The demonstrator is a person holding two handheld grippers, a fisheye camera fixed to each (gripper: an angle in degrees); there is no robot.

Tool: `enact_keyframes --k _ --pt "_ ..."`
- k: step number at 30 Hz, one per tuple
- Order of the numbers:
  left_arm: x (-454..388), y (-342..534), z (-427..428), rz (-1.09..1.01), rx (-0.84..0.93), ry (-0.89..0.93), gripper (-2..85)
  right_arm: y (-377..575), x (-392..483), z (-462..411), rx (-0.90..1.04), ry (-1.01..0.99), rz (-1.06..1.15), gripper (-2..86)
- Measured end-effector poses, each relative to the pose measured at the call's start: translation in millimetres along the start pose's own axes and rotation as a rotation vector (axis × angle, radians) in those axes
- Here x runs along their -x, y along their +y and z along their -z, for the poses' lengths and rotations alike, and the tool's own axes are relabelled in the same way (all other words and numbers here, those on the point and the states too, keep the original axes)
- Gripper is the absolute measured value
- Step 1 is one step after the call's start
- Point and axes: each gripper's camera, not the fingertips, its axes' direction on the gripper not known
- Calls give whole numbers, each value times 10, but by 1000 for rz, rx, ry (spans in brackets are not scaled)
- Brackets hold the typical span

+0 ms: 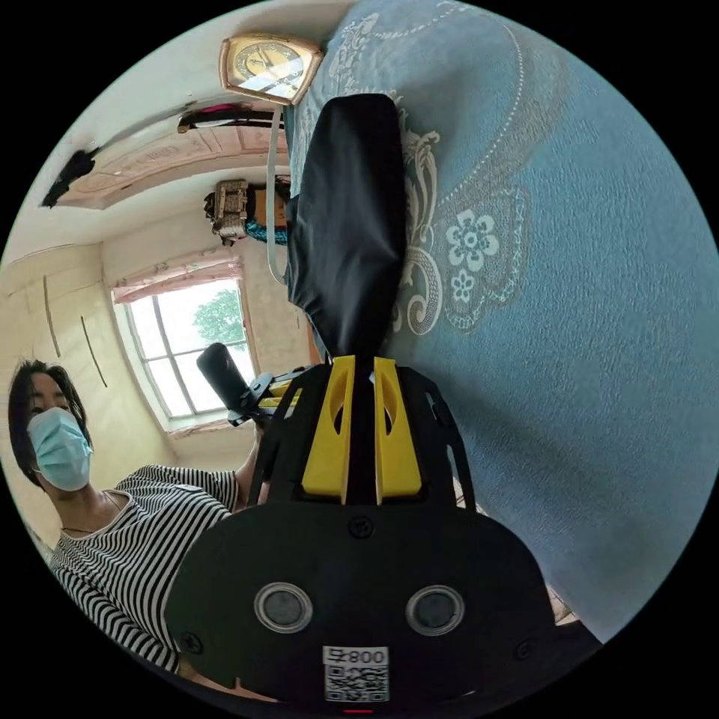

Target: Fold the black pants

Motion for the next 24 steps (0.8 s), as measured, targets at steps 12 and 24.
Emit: enact_keyframes --k 12,24 --pt "322 -147 -199 40 23 14 11 30 -874 114 14 -138 -50 67" --pt "651 118 38 34 -86 48 6 -3 -1369 -23 21 -282 -87 45"
